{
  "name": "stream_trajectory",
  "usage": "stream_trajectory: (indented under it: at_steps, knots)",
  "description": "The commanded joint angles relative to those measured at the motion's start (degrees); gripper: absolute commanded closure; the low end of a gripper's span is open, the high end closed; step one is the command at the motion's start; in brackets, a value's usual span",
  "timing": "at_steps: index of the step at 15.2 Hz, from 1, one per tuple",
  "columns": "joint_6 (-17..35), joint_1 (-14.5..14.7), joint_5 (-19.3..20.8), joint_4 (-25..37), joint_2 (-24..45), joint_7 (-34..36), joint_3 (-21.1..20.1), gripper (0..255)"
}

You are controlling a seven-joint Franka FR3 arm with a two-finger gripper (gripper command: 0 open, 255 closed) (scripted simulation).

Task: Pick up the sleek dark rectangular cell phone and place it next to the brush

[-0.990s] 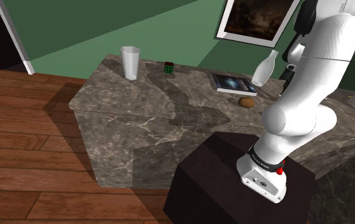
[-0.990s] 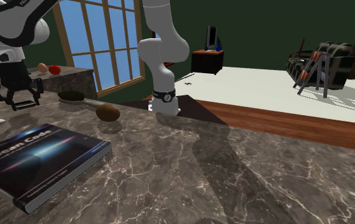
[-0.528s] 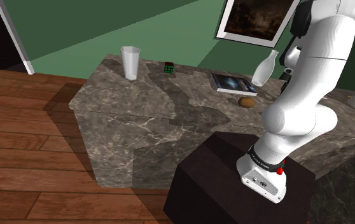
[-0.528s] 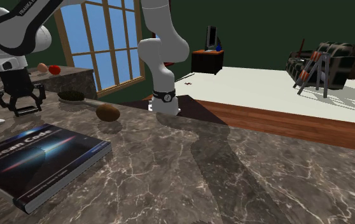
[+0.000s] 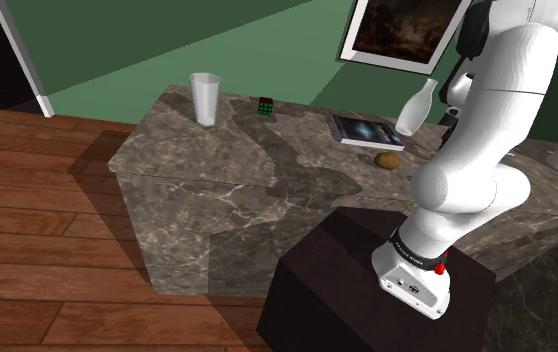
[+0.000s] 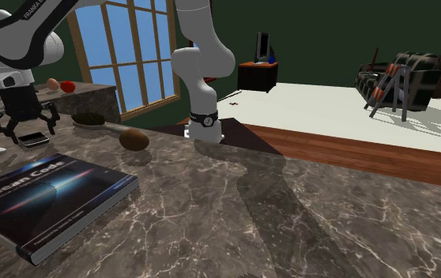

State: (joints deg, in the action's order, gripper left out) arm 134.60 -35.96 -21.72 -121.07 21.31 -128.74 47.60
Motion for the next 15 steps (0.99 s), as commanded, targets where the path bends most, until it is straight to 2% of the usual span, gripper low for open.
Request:
stream_trajectory:
  at_steps: [1,3,7,15]
  knots:
    - [0.0,0.0,0.0,0.0,0.0,0.0,0.0,0]
    - [0.0,0.0,0.0,0.0,0.0,0.0,0.0,0]
    - [-5.3,3.46,6.26,1.48,-5.7,4.14,3.99,0]
    - [-5.3,3.41,6.28,1.48,-5.71,4.16,3.94,0]
